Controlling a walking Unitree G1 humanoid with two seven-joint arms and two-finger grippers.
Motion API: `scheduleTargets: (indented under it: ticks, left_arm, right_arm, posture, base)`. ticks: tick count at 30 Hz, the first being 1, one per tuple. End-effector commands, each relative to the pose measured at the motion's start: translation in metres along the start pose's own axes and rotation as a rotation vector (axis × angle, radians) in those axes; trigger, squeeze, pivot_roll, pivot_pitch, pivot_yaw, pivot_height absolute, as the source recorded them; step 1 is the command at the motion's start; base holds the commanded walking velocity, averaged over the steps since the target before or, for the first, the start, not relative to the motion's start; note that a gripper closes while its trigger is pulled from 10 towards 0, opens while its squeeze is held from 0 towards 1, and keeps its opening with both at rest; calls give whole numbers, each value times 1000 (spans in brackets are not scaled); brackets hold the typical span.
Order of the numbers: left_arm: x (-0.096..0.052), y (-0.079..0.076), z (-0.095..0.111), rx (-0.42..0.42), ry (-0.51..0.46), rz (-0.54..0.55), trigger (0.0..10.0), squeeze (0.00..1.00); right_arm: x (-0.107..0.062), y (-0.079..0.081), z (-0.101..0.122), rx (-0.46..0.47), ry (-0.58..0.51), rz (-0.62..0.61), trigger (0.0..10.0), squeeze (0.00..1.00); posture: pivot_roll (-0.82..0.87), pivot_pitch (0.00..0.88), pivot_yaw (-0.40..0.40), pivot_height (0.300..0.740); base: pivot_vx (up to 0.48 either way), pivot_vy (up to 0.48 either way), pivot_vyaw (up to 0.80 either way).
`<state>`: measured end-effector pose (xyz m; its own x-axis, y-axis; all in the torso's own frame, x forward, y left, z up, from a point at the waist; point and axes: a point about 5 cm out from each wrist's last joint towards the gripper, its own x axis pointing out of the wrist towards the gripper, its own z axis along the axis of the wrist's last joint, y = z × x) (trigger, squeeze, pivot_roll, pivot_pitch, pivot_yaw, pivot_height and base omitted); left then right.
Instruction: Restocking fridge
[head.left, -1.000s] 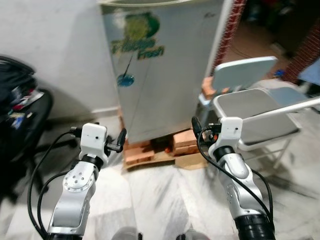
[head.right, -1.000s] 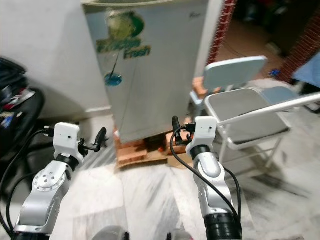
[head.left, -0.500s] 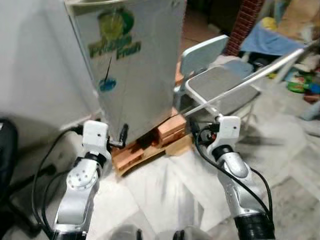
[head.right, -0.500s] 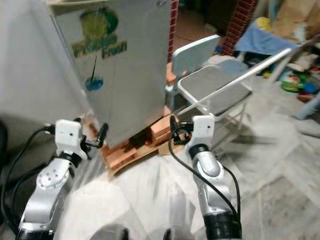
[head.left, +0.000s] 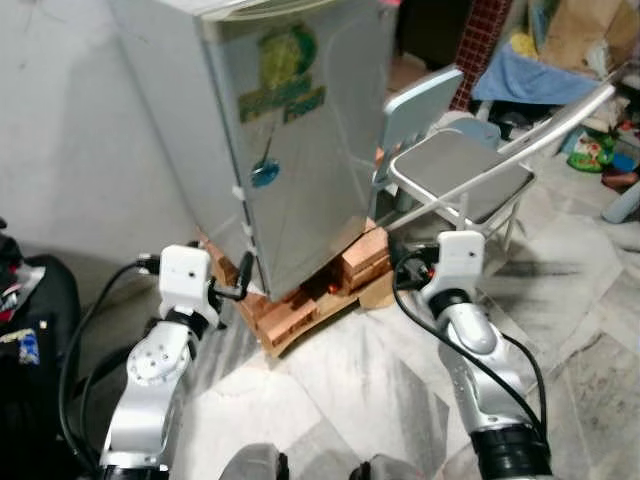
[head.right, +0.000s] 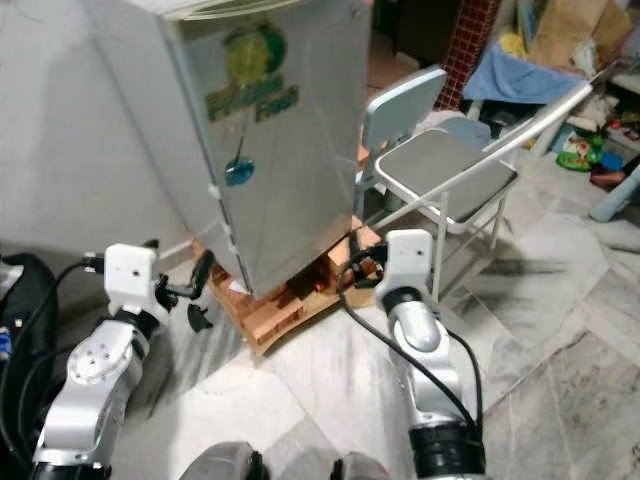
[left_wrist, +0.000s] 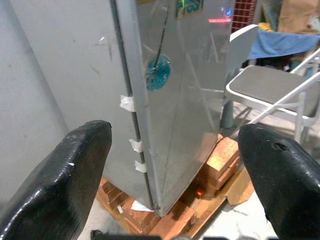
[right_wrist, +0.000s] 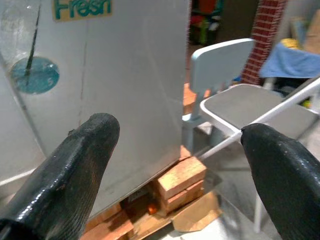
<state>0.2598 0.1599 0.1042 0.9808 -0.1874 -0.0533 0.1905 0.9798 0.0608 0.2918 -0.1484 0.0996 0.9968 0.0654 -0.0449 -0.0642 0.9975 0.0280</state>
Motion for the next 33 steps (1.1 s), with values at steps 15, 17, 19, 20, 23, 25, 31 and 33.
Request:
scheduleTargets:
  ticks: [15, 17, 19, 20, 23, 25, 31, 33]
  left_arm:
    - [-3, 12, 4, -23, -22, 56, 10000, 0]
    - [-2, 12, 4, -22, -26, 49, 10000, 0]
    - [-2, 12, 5, -20, -29, 47, 10000, 0]
    - [-1, 12, 5, -19, -32, 46, 10000, 0]
    - [-2, 11, 6, -23, -35, 42, 10000, 0]
    - [-2, 9, 7, -24, -43, 30, 10000, 0]
    - [-2, 8, 8, -16, -56, 14, 10000, 0]
    - [-2, 8, 8, -17, -55, 11, 10000, 0]
  right_arm:
    - [2, 11, 8, 64, -38, 47, 10000, 0]
    - [2, 11, 8, 66, -34, 40, 10000, 0]
    - [3, 11, 8, 67, -33, 37, 10000, 0]
    - [3, 11, 8, 66, -33, 36, 10000, 0]
    - [2, 10, 9, 64, -37, 36, 10000, 0]
    - [2, 10, 9, 62, -38, 36, 10000, 0]
    - [3, 11, 9, 59, -42, 36, 10000, 0]
    - [3, 11, 9, 55, -43, 37, 10000, 0]
  posture:
    - [97, 55, -9, 740]
    - [98, 55, -9, 740]
    - [97, 54, -9, 740]
    - [98, 54, -9, 740]
    - [98, 54, -8, 740]
    - [98, 55, -8, 740]
    - [98, 54, -8, 740]
    - [98, 54, -7, 740]
  base:
    - [0, 342, 0]
    - [0, 0, -400]
    - [0, 0, -800]
    - [0, 0, -800]
    - [0, 0, -800]
    - [0, 0, -800]
    - [163, 158, -800]
    - [311, 366, -800]
